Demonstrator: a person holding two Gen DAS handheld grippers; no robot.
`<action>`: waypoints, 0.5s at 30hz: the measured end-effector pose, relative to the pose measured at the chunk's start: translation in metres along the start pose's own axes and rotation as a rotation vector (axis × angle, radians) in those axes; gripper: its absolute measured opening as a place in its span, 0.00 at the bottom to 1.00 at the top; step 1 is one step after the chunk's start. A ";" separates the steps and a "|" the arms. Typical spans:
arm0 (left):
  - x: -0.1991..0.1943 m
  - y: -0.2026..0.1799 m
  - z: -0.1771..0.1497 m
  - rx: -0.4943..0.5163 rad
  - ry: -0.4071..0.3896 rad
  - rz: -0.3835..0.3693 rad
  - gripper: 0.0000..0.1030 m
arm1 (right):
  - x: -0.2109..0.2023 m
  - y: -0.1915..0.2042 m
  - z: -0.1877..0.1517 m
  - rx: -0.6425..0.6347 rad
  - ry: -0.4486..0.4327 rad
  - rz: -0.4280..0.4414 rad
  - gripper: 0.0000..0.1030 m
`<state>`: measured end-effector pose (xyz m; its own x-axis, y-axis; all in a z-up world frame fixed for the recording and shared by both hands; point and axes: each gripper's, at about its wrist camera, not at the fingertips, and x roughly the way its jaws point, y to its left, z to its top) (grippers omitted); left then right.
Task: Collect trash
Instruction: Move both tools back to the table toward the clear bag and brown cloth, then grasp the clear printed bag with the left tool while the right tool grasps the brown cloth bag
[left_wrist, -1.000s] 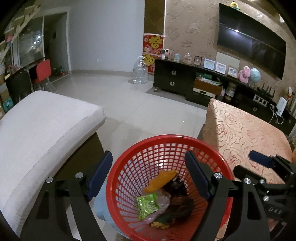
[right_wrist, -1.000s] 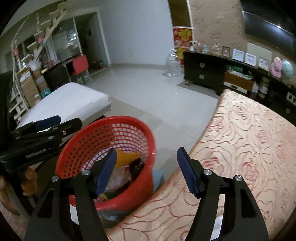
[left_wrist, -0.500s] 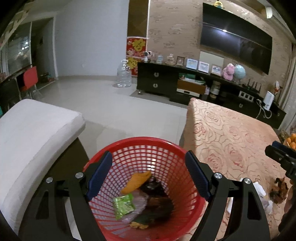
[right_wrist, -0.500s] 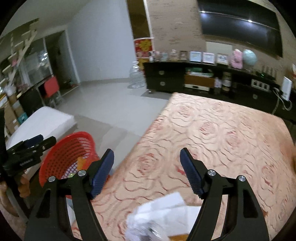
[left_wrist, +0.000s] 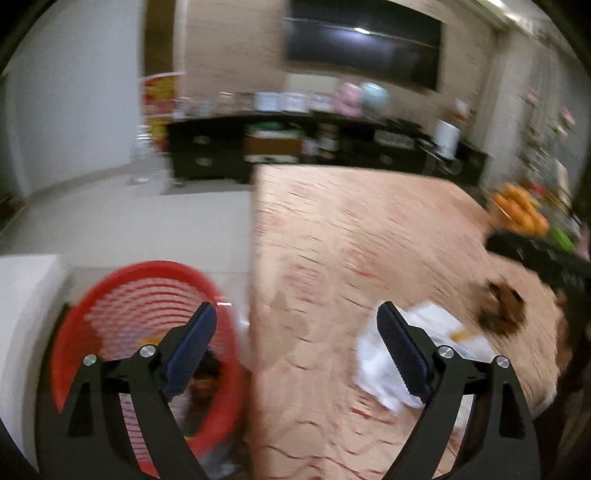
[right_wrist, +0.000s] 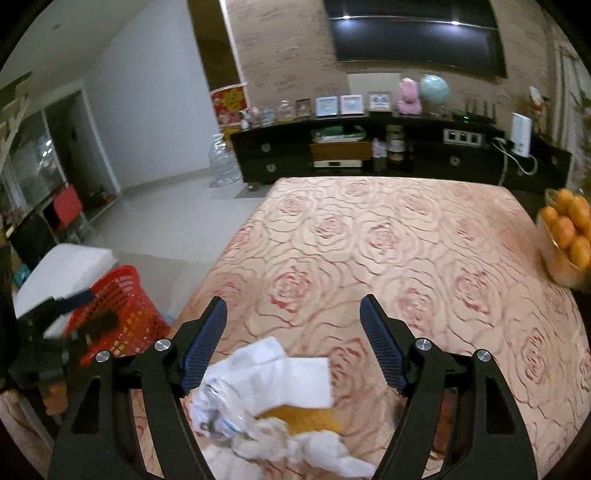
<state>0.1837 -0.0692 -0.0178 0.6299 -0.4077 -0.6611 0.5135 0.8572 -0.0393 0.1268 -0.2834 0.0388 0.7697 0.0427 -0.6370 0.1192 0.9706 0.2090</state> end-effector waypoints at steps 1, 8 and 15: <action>0.004 -0.008 -0.003 0.023 0.014 -0.028 0.83 | -0.001 -0.004 0.000 0.007 -0.001 -0.006 0.70; 0.024 -0.036 -0.018 0.104 0.079 -0.136 0.83 | -0.006 -0.032 -0.006 0.047 0.008 -0.038 0.70; 0.038 -0.069 -0.034 0.205 0.132 -0.180 0.83 | -0.014 -0.051 -0.009 0.069 0.005 -0.053 0.70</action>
<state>0.1524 -0.1331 -0.0661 0.4435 -0.4914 -0.7495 0.7254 0.6880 -0.0219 0.1041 -0.3316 0.0304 0.7583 -0.0073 -0.6519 0.2031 0.9528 0.2257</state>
